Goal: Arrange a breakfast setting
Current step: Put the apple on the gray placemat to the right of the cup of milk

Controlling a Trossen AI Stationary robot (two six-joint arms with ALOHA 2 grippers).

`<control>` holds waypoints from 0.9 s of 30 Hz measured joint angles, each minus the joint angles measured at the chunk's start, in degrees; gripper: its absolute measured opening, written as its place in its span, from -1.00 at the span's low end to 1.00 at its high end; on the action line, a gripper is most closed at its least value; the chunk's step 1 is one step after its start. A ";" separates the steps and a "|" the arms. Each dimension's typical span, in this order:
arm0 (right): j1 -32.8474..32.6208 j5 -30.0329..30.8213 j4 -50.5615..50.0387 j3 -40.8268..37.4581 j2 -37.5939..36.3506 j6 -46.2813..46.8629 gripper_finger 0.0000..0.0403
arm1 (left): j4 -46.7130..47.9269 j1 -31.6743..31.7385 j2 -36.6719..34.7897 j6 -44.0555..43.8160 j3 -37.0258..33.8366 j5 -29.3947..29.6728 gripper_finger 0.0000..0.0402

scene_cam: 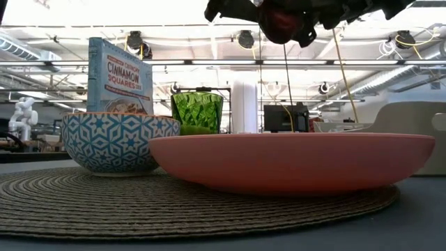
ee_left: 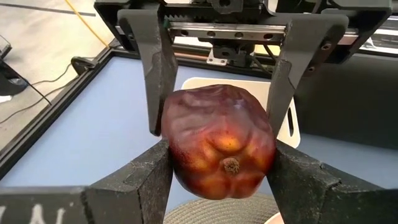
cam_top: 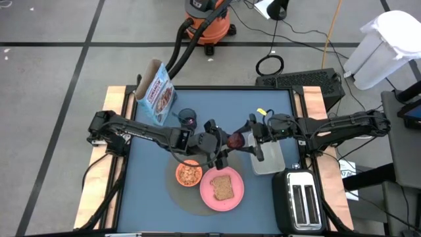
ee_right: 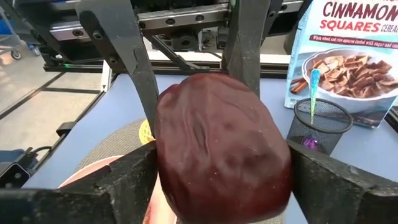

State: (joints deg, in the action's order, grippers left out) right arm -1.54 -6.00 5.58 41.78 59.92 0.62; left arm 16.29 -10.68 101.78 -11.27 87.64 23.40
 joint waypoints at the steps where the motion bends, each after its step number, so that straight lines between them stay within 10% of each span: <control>1: 0.00 -0.01 0.01 0.00 0.00 -0.14 0.63 | 0.00 0.00 0.00 0.00 0.00 -0.02 0.15; 27: 3.27 -0.16 -0.33 -6.95 -15.68 -4.58 0.89 | -10.55 -0.37 -3.39 1.38 0.02 1.29 0.15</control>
State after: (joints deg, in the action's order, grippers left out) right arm 1.73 -6.16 5.24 34.83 44.24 -3.96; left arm 5.75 -11.05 98.39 -9.88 87.66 24.69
